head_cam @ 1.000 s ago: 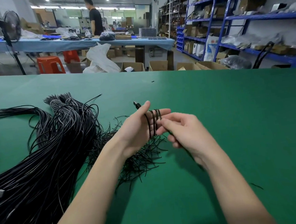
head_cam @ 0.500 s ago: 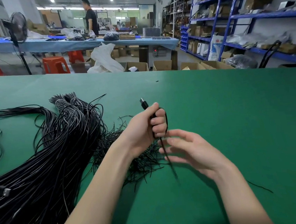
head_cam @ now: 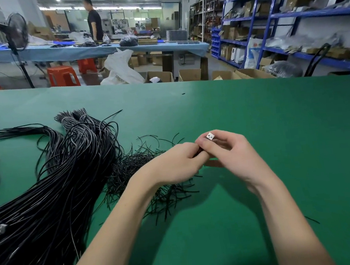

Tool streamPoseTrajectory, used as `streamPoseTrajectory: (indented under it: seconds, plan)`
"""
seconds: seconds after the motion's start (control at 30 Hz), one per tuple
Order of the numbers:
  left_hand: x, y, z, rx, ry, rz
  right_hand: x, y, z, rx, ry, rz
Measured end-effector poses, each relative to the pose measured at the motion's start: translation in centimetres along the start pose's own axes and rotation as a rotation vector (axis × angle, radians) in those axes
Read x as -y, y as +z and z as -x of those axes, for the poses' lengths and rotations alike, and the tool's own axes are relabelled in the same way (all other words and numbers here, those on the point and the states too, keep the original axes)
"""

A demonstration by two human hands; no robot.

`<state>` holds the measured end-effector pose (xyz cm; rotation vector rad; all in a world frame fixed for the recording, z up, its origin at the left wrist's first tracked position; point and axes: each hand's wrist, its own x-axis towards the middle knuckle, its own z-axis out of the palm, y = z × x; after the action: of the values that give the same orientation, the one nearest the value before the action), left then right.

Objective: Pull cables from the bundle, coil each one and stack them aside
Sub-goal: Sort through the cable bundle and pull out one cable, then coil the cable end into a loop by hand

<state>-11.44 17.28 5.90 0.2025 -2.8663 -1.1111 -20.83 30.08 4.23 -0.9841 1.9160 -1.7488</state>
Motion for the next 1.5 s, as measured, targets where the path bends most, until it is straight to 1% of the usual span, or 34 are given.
streamPoseTrajectory:
  seconds: [0.13,0.23,0.33,0.43,0.53,0.73,0.8,0.9,0.97,1.07,1.17,1.33,1.4,1.5]
  plan:
    - [0.4,-0.1,0.2,0.116,0.001,0.223,-0.6,-0.4,0.2,0.064,-0.024,-0.084]
    - [0.6,-0.2,0.4,0.176,0.024,0.345,-0.6,-0.7,0.1,0.096,-0.07,-0.04]
    - [0.7,-0.3,0.3,0.2,0.049,0.352,-0.7,-0.9,0.0,0.116,-0.111,0.058]
    - [0.9,-0.3,0.2,0.198,0.057,0.332,-0.9,-0.8,-0.2,0.102,-0.113,0.119]
    - [1.2,-0.4,0.2,0.167,0.068,0.373,-1.1,-0.8,-0.3,0.098,-0.09,0.083]
    - [1.5,-0.1,-0.1,0.11,0.111,0.381,-1.3,-0.9,-0.4,0.118,-0.063,0.015]
    - [1.3,0.0,-0.2,0.067,0.124,0.355,-1.2,-1.2,-0.4,0.116,-0.065,0.004]
    - [1.2,0.1,-0.4,-0.073,0.125,0.229,-1.4,-1.9,-0.5,0.103,-0.082,-0.01]
    - [1.0,0.2,-0.3,-0.103,0.132,0.178,-1.5,-2.3,-0.4,0.13,-0.076,-0.03]
    - [0.8,0.3,-0.3,-0.092,0.1,0.073,-1.8,-2.9,-0.2,0.168,-0.021,-0.077]
    - [0.7,0.5,-0.3,-0.051,0.045,0.006,-2.0,-3.0,-0.3,0.154,-0.005,-0.095]
    - [0.4,0.7,-0.2,-0.004,0.014,0.06,-2.3,-2.6,-0.4,0.12,0.019,-0.136]
    - [0.6,0.7,-0.3,-0.017,0.019,-0.04,-2.2,-2.7,-0.4,0.133,0.032,-0.126]
    - [0.7,0.8,-0.6,-0.048,0.078,-0.188,-1.9,-2.7,-0.4,0.142,0.054,-0.104]
